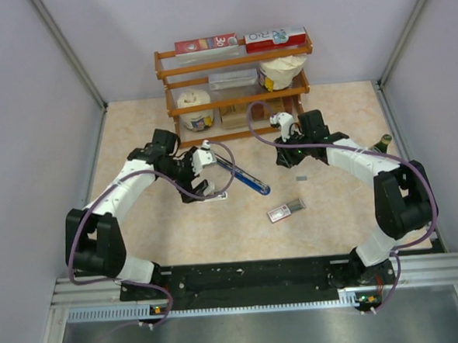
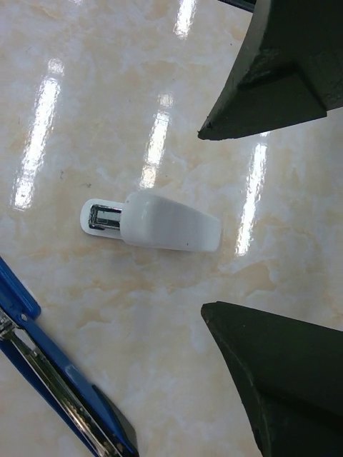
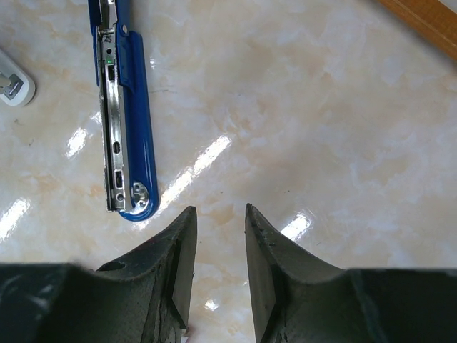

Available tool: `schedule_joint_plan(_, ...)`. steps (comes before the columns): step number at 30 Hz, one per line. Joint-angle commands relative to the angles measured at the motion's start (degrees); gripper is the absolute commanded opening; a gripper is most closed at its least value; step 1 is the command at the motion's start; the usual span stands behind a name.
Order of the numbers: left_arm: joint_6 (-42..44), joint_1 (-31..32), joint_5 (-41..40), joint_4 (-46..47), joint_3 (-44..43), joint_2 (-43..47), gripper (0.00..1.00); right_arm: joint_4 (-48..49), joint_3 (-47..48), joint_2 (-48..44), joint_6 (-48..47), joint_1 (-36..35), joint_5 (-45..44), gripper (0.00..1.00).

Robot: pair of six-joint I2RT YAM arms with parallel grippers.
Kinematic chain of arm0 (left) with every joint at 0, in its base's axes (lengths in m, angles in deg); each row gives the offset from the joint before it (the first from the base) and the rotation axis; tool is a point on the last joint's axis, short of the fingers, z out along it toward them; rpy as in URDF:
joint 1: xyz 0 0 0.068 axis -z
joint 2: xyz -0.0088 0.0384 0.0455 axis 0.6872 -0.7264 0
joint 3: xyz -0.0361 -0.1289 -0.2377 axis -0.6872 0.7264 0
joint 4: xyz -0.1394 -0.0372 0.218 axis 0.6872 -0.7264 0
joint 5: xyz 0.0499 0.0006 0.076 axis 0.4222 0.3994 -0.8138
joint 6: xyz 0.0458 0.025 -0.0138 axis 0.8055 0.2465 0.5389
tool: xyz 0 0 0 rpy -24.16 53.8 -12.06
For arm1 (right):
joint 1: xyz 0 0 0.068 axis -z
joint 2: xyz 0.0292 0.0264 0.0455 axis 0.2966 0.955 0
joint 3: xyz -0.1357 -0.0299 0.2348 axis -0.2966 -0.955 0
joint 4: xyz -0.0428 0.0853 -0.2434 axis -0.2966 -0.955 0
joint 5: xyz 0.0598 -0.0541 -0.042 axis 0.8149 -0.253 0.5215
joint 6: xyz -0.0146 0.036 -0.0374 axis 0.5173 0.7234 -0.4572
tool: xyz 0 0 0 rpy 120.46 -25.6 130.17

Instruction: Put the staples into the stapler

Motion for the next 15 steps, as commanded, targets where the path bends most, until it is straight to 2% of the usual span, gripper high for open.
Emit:
schedule_joint_plan(1,-3.72,-2.58,-0.22,2.56,2.00,5.86,0.99,0.52,0.64,0.92,-0.05,0.67,0.88,0.34)
schedule_joint_plan(5,-9.60,-6.79,-1.36,5.90,3.76,10.16,0.99,0.60,0.64,0.92,-0.05,0.76,1.05,0.35)
schedule_joint_plan(11,-18.66,-17.16,1.28,8.72,5.78,17.72,0.99,0.78,0.82,0.30,0.39,0.67,-0.08,0.36)
schedule_joint_plan(15,-21.92,-19.55,-0.21,10.65,8.94,23.26,0.99,0.69,0.91,-0.22,0.13,0.67,-0.79,0.36)
